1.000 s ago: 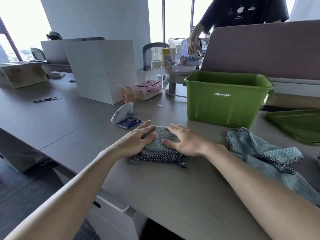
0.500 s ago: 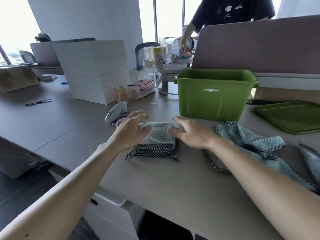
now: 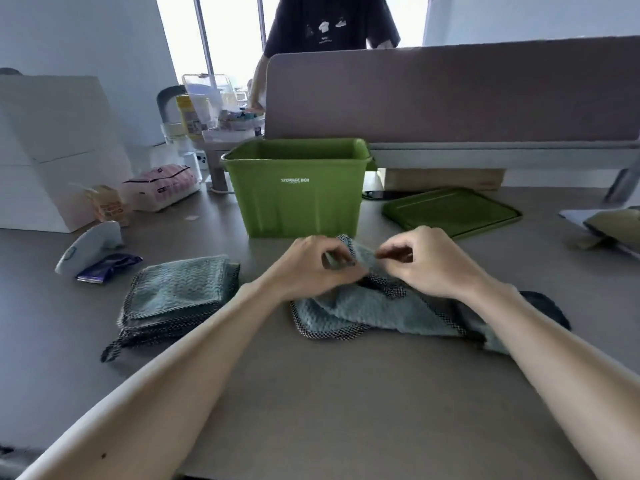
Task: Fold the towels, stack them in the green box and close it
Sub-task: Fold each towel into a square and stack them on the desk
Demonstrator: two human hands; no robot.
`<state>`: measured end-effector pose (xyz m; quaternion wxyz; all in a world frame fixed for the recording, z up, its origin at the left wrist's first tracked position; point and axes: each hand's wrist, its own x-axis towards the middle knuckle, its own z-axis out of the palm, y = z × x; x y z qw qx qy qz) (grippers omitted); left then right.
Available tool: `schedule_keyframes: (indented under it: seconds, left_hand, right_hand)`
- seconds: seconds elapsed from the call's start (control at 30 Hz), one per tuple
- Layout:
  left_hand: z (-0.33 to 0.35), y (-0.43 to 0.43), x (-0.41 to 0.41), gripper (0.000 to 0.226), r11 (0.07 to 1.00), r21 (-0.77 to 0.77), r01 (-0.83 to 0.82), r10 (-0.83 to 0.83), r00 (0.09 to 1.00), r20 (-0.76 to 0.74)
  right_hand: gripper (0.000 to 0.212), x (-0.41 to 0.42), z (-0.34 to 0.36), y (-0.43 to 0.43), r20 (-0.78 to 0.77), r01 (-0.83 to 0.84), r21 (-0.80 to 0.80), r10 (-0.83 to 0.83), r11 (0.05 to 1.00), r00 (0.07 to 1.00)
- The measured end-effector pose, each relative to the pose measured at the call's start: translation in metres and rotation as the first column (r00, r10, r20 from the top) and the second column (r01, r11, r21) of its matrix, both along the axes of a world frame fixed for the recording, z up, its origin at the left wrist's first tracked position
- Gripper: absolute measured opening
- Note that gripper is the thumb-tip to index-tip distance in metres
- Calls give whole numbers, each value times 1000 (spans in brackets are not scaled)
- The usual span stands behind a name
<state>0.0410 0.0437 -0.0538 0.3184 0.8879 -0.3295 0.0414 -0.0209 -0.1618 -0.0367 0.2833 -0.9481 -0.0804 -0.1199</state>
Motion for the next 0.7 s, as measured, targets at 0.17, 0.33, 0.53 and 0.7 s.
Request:
schedule_keyframes:
  seconds: [0.17,0.33,0.53,0.7]
  left_hand:
    - [-10,-5,-3,52,976,104,190,-184,980,-71]
    - [-17,5,-4,65,967,154,204,-205,979,-9]
    - [-26,-3,0,17,991,9,134,-134,979,153]
    - [-24,-4,-7,21,988,-136,70,-33,967,252]
  right_hand:
    - [15,-14,-6,-12,71,-161,98,154,982,986]
    - [42,-17,-1,-12,-153,-255,-172,229,952,961]
    - [49,-10,-10,-18,-164,-204,-191,174,960,971]
    - [41,2,-23,-27,-170,-95,-248,54,964,984]
